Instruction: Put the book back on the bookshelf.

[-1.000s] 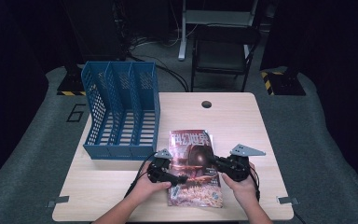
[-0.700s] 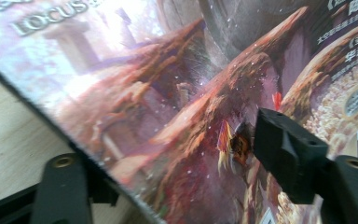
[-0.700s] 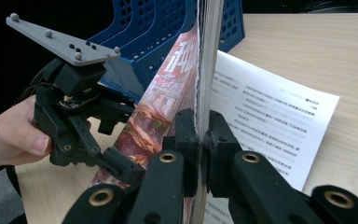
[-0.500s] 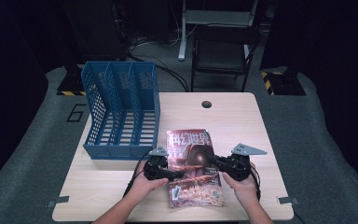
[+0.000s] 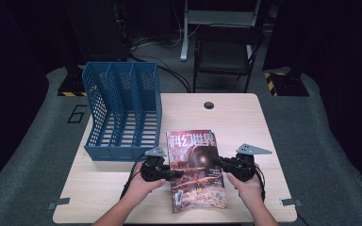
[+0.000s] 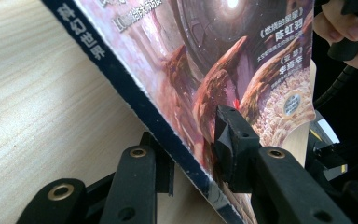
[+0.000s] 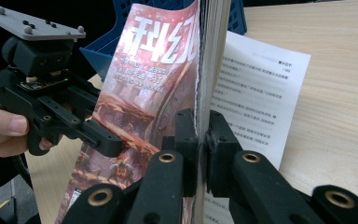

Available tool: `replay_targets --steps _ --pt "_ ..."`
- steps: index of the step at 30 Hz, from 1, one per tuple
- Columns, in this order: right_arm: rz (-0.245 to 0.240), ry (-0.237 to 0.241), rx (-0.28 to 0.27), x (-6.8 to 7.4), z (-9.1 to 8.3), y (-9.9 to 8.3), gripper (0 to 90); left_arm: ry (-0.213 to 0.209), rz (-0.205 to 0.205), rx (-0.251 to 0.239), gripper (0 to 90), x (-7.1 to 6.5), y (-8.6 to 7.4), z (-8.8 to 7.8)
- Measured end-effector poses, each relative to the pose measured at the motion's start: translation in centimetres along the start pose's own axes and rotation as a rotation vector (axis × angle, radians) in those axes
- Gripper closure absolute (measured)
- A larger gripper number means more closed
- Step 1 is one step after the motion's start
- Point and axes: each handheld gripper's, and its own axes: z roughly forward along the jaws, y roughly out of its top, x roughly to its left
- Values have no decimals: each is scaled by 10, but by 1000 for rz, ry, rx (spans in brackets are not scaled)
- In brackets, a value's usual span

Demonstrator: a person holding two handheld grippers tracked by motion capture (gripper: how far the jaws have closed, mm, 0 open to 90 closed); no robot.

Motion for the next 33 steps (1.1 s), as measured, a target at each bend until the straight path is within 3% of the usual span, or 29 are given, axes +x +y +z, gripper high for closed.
replay_targets --steps 6,14,21,28,33 --pt "-4 5 10 2 2 3 851 13 10 -2 718 -2 2 -7" --pt "6 31 12 2 0 8 851 14 58 -6 736 -8 6 -19" --pt "-1 46 -9 6 -1 13 850 51 91 -24 766 -13 11 -31" --pt "-15 64 -12 8 -1 19 851 49 97 -53 796 -11 15 -43" --pt "-50 49 -26 14 -3 26 853 94 145 -68 810 -18 19 -51"
